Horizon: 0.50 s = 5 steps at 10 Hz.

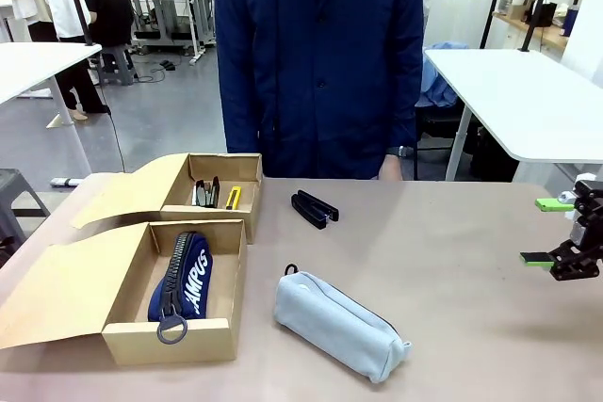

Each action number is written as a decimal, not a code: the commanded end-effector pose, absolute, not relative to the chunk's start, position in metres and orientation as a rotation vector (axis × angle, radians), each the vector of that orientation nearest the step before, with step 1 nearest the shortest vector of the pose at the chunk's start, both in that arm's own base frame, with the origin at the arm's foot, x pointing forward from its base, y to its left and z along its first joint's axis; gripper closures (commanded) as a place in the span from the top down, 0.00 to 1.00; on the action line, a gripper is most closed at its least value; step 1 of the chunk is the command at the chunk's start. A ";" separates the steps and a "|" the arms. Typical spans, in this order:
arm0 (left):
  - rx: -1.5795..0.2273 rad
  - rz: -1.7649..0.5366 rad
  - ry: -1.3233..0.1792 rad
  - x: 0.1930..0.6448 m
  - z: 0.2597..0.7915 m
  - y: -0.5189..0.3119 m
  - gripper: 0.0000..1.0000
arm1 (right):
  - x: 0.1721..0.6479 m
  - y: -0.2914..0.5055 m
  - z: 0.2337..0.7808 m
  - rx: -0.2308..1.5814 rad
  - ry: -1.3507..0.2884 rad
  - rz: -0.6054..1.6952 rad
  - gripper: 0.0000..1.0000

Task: Place items inside the box.
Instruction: Pick up a Pencil pouch or Stapler and place it inside the Mailer Box closest to the robot.

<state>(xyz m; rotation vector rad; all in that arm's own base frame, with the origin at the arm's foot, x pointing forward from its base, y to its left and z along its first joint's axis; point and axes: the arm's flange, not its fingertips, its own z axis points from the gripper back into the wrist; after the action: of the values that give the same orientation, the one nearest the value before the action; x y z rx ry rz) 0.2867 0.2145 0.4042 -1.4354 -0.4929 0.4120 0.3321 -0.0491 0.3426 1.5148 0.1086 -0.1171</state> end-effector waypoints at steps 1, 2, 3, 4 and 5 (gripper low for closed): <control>-1.446 0.395 -0.510 0.286 0.404 0.213 1.00 | 0.326 -0.038 0.348 1.389 0.027 -0.062 1.00; -1.446 0.395 -0.510 0.286 0.404 0.213 1.00 | 0.339 -0.006 0.364 1.196 -0.039 -0.015 1.00; -1.446 0.395 -0.510 0.286 0.404 0.213 1.00 | 0.352 0.030 0.382 1.063 -0.129 0.154 1.00; -1.446 0.395 -0.510 0.286 0.404 0.213 1.00 | 0.366 0.060 0.399 0.884 -0.249 0.196 1.00; -1.446 0.395 -0.510 0.286 0.404 0.213 1.00 | 0.375 0.082 0.409 0.815 -0.269 0.268 1.00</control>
<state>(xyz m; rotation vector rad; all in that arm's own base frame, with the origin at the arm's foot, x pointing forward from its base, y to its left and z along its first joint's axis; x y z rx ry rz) 0.2870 0.2142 0.4040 -1.4355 -0.4915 0.4116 0.3679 0.0600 0.4077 0.9827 -0.1557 0.2311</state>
